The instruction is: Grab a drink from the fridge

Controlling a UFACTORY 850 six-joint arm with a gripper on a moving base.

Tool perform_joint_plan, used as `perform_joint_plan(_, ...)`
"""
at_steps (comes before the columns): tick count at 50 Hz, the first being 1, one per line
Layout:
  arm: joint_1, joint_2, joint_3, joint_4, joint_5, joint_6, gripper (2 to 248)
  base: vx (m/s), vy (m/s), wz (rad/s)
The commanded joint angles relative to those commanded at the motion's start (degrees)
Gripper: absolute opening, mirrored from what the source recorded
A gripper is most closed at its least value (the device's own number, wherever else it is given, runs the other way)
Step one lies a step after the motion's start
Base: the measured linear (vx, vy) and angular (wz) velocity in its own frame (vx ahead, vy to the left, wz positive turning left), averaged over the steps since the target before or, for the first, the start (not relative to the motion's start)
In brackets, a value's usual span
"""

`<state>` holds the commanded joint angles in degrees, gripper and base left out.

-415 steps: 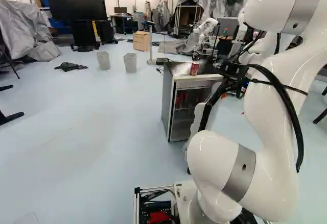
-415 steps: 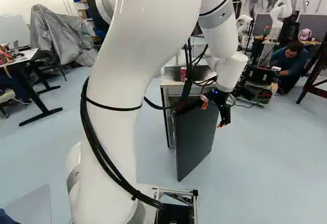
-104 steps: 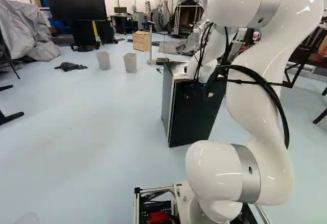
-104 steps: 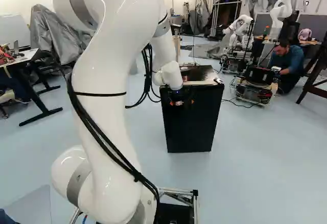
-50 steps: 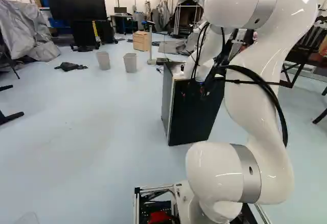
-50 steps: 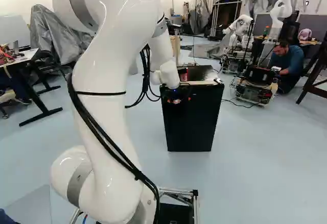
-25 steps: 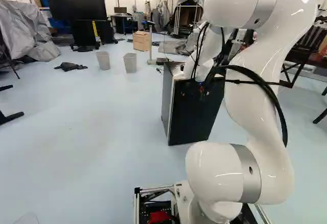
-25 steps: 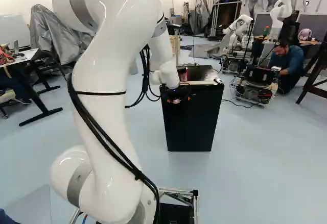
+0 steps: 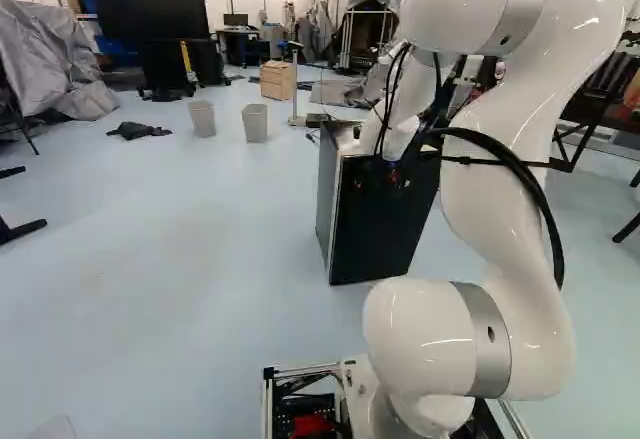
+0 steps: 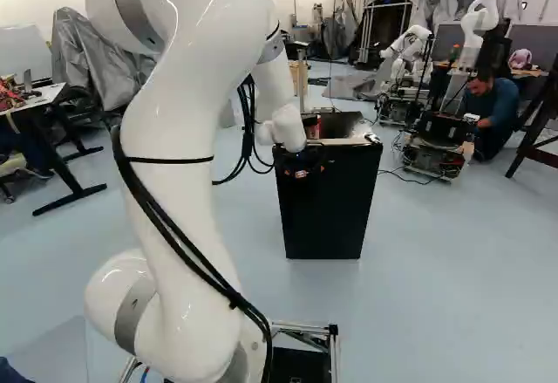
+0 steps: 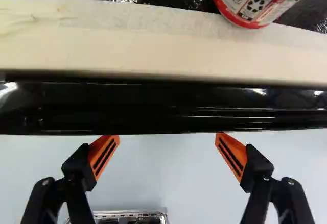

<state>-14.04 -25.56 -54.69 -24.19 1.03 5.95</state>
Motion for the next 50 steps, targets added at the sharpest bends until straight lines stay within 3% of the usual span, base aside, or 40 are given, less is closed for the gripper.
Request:
perform_joint_plan(18, -0.37, 1.67, 2.27, 0.0, 0.55, 0.0, 247, 0.0, 0.0, 0.0)
perform_joint_plan(50, -0.38, 1.73, 2.35, 0.0, 7.55, 0.0, 247, 0.0, 0.0, 0.0)
